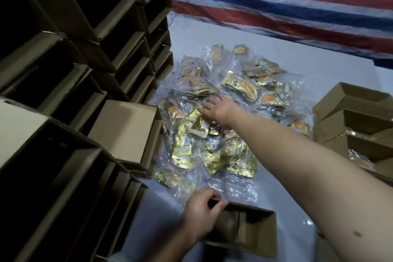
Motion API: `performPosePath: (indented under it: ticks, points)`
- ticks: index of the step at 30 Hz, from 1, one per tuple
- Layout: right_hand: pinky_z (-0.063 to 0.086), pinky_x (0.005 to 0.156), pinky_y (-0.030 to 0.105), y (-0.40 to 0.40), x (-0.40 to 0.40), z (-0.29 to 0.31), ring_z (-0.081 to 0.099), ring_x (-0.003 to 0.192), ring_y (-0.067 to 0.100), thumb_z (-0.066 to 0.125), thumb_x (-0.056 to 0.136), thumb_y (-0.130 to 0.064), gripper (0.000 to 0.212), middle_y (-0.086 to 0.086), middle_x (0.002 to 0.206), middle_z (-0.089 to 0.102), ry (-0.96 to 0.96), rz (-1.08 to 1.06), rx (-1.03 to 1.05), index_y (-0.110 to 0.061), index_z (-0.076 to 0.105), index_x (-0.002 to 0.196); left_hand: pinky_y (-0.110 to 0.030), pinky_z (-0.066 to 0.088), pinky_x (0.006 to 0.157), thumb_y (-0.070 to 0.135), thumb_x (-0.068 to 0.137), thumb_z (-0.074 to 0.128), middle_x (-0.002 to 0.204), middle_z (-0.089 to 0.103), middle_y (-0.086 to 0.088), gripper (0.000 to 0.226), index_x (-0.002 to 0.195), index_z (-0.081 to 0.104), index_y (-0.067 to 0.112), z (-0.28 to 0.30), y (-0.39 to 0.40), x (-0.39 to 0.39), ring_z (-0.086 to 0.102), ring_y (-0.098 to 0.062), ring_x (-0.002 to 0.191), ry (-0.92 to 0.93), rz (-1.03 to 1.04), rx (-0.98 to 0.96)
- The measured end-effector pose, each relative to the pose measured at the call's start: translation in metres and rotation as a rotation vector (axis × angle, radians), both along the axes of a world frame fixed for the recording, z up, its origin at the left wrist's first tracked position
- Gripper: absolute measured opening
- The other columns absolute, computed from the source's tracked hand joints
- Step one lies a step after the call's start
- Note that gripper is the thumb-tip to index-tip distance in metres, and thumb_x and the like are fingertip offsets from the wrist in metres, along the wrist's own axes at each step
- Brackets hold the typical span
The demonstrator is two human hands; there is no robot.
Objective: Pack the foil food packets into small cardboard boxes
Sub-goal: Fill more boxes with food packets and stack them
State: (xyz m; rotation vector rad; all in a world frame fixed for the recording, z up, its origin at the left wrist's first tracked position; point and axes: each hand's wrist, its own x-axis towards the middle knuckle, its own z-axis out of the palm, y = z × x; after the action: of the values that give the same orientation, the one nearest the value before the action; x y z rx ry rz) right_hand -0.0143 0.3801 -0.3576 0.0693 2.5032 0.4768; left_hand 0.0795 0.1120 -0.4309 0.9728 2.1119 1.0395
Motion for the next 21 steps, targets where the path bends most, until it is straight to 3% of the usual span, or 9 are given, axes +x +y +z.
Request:
performPosePath:
  ticks: [6,11,16,18,20,21]
  points:
    - [0.006,0.123,0.055,-0.004,-0.018,-0.025,0.002,0.153,0.029,0.078,0.079,-0.021,0.117,0.004,0.167,0.0,-0.133,0.163,0.099,-0.024,-0.009,0.158,-0.024,0.045,0.083,0.049,0.083,0.066,0.087,0.057,0.015,0.027,0.087,0.065,0.022,-0.003,-0.001,0.003,0.053,-0.003,0.086,0.018,0.012,0.008]
    - [0.01,0.122,0.056,-0.007,-0.025,-0.025,0.02,0.15,0.033,0.077,0.082,-0.023,0.104,0.008,0.162,0.024,-0.131,0.188,0.108,-0.022,0.006,0.159,-0.024,0.044,0.085,0.047,0.085,0.066,0.093,0.062,0.01,0.026,0.089,0.066,0.021,-0.002,0.0,0.0,0.053,-0.006,0.09,0.047,0.003,-0.004]
    - [0.015,0.12,0.06,-0.005,-0.005,-0.026,0.029,0.145,0.035,0.073,0.082,-0.05,0.092,0.014,0.154,0.036,-0.09,0.18,0.108,-0.015,0.027,0.153,-0.023,0.043,0.082,0.043,0.087,0.065,0.089,0.061,0.007,0.024,0.086,0.064,0.019,0.002,0.003,-0.001,0.053,-0.007,0.088,0.024,-0.015,-0.019]
    - [0.03,0.114,0.059,-0.003,0.008,-0.024,0.041,0.135,0.035,0.073,0.078,-0.057,0.091,0.013,0.147,0.04,-0.041,0.084,0.019,-0.015,0.033,0.148,-0.022,0.042,0.079,0.043,0.087,0.065,0.087,0.058,0.01,0.023,0.086,0.063,0.02,0.002,0.003,-0.001,0.053,-0.007,0.086,0.02,-0.014,-0.018]
    - [0.046,0.094,0.042,0.0,0.022,-0.025,0.052,0.109,0.027,0.073,0.078,-0.05,0.079,0.011,0.135,0.047,0.062,-0.031,-0.137,-0.014,0.039,0.14,-0.023,0.043,0.079,0.042,0.087,0.066,0.085,0.058,0.011,0.023,0.086,0.064,0.019,0.002,0.003,-0.001,0.054,-0.007,0.085,0.019,-0.005,-0.01]
    - [0.046,0.082,0.035,0.0,0.03,-0.024,0.051,0.097,0.023,0.073,0.079,-0.046,0.073,0.01,0.129,0.049,0.128,-0.111,-0.24,-0.013,0.042,0.136,-0.024,0.044,0.079,0.041,0.087,0.067,0.085,0.058,0.011,0.022,0.085,0.064,0.019,0.002,0.002,-0.001,0.054,-0.008,0.085,0.015,-0.002,-0.004]
